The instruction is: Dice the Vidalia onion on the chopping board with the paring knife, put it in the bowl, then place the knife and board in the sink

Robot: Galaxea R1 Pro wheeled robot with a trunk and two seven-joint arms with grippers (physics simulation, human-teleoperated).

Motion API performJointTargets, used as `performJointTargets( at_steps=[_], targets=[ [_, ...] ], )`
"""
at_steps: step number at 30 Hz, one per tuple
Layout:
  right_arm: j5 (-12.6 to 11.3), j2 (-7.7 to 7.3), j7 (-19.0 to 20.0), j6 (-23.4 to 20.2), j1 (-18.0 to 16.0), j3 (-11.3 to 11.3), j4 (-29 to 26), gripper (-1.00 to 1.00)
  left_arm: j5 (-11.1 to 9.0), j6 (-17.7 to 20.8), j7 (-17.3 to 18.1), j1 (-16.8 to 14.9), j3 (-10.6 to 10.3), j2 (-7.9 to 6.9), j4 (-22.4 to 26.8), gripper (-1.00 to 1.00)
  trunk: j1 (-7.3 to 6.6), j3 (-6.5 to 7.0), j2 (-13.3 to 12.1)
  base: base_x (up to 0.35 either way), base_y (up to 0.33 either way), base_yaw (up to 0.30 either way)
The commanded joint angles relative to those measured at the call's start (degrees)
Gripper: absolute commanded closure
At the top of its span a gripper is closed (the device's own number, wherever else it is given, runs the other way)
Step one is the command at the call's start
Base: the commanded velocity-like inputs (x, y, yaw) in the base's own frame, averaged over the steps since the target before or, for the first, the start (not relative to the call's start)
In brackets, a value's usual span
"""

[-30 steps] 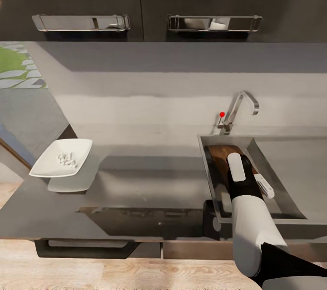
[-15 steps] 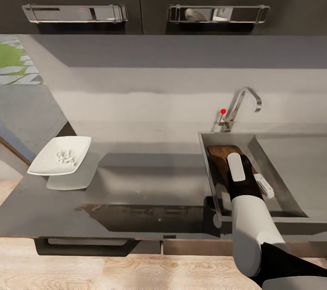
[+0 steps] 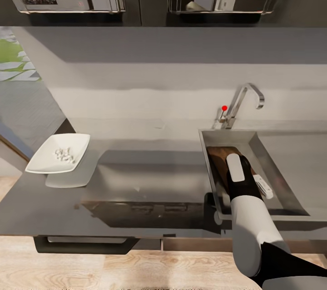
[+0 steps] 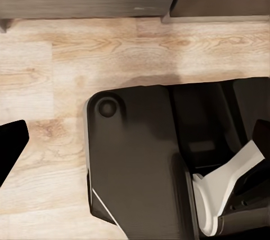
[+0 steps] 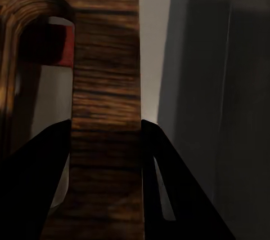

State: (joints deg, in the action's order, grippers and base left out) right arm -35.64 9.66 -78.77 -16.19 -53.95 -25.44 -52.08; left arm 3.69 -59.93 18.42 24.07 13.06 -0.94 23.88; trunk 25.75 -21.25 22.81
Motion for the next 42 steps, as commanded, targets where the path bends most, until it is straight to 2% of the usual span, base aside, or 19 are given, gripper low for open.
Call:
performJointTargets(
  at_steps=[1,9,10,20,23,25,26,27,29,30,31,33,34,35,38,39,41,42],
  targets=[
    [0.0,0.02,0.2,-0.6,-0.1,-0.1,0.1,1.0,0.4,-0.1,0.3,0.0,0.5,0.06,0.1,-1.0,0.03,-0.18,0.1,0.0,0.0,0.0],
    [0.0,0.08,0.9,-0.4,0.0,-0.1,0.3,1.0,0.4,-0.1,0.4,0.0,0.5,0.06,0.0,-1.0,0.03,-0.38,0.1,0.0,0.0,0.0],
    [0.0,0.09,0.9,-0.4,-0.1,-0.1,0.3,-1.0,0.4,-0.1,0.3,0.0,0.5,0.06,0.0,-1.0,0.03,-0.38,0.1,0.0,0.0,0.0],
    [-0.2,0.1,0.7,-0.3,-0.1,-0.1,0.1,-1.0,0.4,-0.1,0.3,0.0,0.5,0.06,0.0,-1.0,0.03,-0.38,0.1,0.0,0.0,0.0],
    [-0.4,0.17,0.8,-0.7,-0.1,0.4,-1.5,-1.0,0.4,-0.1,0.4,0.0,0.5,0.06,0.0,-1.0,0.03,-0.38,0.1,0.0,0.0,0.0],
    [-0.5,0.31,0.8,-1.9,-0.1,2.9,-6.3,-1.0,0.4,-0.1,0.3,0.0,0.5,0.06,0.0,-1.0,0.03,-0.38,0.1,0.0,0.0,0.0],
    [-0.5,0.34,0.8,-3.3,-0.1,5.2,-9.4,-1.0,0.4,-0.1,0.4,0.0,0.5,0.06,0.0,-1.0,0.03,-0.38,0.1,0.0,0.0,0.0],
    [-0.6,0.34,0.8,-7.3,-0.1,9.9,-15.5,-1.0,0.4,-0.1,0.4,0.0,0.5,0.06,0.0,-1.0,0.03,-0.38,0.1,0.0,0.0,0.0],
    [-1.4,0.34,0.7,-14.0,-0.1,15.8,-23.6,-1.0,0.4,-0.1,0.4,0.0,0.5,0.06,0.0,-1.0,0.03,-0.38,0.1,0.0,0.0,0.0],
    [-1.9,0.34,0.7,-17.0,-0.1,18.4,-26.3,-1.0,0.3,-0.1,0.4,0.0,0.5,0.06,-0.1,-1.0,0.03,-0.38,0.1,0.0,0.0,0.0],
    [-2.0,0.34,0.8,-17.7,-0.1,19.2,-26.9,-1.0,0.3,-0.1,0.4,0.0,0.5,0.03,-0.1,-1.0,0.03,-0.38,0.1,0.0,0.0,0.0],
    [-2.2,0.34,2.1,-19.8,0.0,23.1,-28.5,-1.0,0.3,-0.1,0.4,0.0,0.5,-0.06,-0.1,-1.0,0.03,-0.38,0.1,0.0,0.0,0.0],
    [-2.2,0.34,3.4,-20.1,0.0,23.8,-28.6,-1.0,0.3,-0.1,0.4,0.0,0.5,-0.08,-0.1,-1.0,0.03,-0.38,0.1,0.0,0.0,0.0],
    [-2.2,0.34,6.5,-20.5,0.3,24.4,-28.6,-1.0,0.3,-0.1,0.3,0.0,0.5,-0.1,-0.1,-1.0,0.03,-0.38,0.1,0.0,0.0,0.0],
    [-1.7,0.34,18.5,-22.7,3.6,25.0,-28.4,-1.0,0.3,-0.1,0.3,0.0,0.5,-0.12,-0.1,-1.0,0.03,-0.38,0.1,-0.024,0.0,0.0],
    [-1.7,0.01,20.7,-22.9,4.5,25.3,-28.3,-1.0,0.3,-0.1,0.3,0.0,0.5,-0.12,-0.1,-1.0,0.03,-0.38,0.1,-0.075,0.0,0.0],
    [-1.2,-1.15,26.0,-23.2,6.6,27.9,-28.3,-1.0,0.4,-0.1,0.3,0.0,0.5,-0.12,-0.1,-1.0,0.03,-0.38,0.1,-0.099,0.0,0.0],
    [-0.8,-1.5,27.0,-23.2,7.2,29.2,-28.3,-1.0,0.4,-0.1,0.3,0.0,0.5,-0.12,-0.1,-1.0,0.03,-0.38,0.1,-0.115,0.0,0.0]
  ],
)
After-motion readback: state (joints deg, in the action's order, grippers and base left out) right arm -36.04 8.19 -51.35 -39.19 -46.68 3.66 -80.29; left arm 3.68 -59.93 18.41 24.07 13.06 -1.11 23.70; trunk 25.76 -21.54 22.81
